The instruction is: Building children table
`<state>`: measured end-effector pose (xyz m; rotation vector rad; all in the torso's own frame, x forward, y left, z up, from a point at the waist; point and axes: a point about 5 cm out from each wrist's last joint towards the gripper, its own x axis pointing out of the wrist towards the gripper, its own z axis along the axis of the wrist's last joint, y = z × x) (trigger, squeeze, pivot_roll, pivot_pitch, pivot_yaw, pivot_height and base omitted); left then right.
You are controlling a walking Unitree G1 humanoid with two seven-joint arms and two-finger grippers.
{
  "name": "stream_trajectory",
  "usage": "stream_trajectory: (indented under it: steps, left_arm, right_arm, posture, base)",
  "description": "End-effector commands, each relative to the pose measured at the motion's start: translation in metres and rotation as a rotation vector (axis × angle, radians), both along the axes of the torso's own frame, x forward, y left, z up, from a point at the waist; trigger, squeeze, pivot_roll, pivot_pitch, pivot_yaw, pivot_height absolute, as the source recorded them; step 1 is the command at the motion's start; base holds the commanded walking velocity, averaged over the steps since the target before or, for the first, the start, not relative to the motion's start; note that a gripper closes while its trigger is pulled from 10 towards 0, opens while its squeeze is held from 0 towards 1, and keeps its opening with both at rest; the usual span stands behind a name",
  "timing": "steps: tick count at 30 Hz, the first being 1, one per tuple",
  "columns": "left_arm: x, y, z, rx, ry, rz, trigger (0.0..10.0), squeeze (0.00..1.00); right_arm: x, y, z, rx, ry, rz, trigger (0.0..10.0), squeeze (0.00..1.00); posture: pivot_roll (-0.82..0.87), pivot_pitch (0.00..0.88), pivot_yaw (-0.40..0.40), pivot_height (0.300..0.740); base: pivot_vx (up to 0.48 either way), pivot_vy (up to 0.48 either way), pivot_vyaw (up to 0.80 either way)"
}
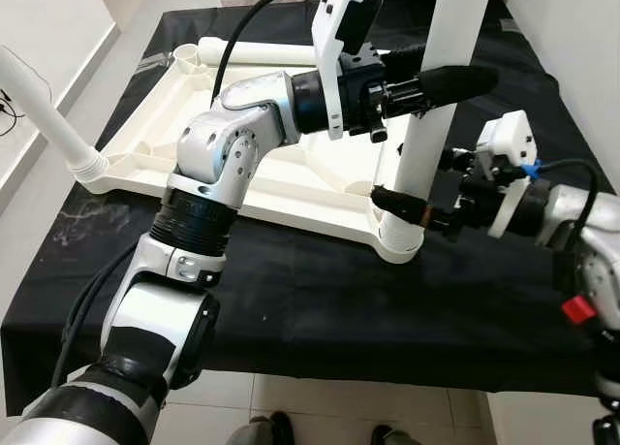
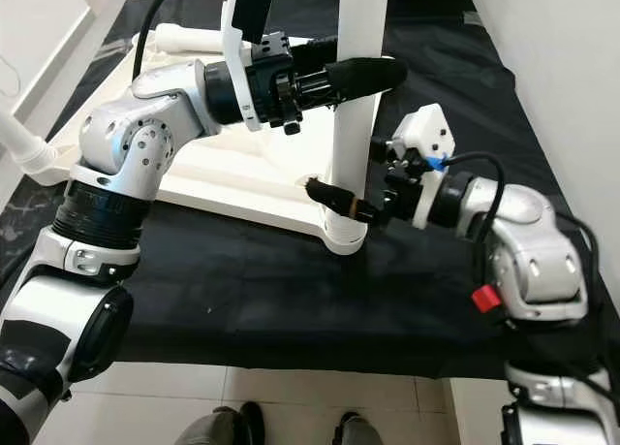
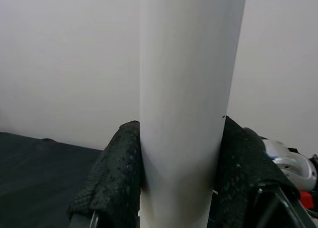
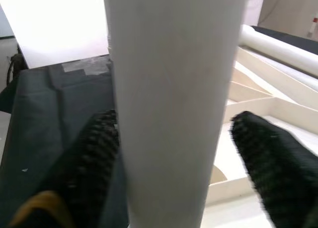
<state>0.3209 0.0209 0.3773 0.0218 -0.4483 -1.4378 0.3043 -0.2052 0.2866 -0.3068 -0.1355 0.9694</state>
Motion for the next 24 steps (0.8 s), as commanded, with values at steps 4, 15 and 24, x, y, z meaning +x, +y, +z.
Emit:
stream_trajectory:
  steps: [4,15,24]
  left_arm:
    - [-0.004,-0.002,-0.006,0.044,0.003,-0.026,0.0,0.0]
    - [0.001,0.001,-0.01,0.05,0.005,-0.02,0.0,0.0]
    - [0.006,0.0,-0.004,0.024,0.005,0.024,10.0,1.0]
  right_arm:
    - [0.002,0.001,0.005,0.028,0.001,0.089,0.0,0.0]
    - [0.005,-0.001,0.002,0.019,-0.006,0.082,0.0,0.0]
    - [0.008,-0.003,0.001,0.047,-0.031,0.021,0.0,0.0]
  posture:
    - [0.03,0.246,0.088,0.74]
    - [0.02,0.244,0.088,0.74]
    - [0.02,0.241,0.088,0.74]
  base:
    - [0.0,0.0,0.0]
    - [0.0,0.0,0.0]
    - [0.0,0.0,0.0]
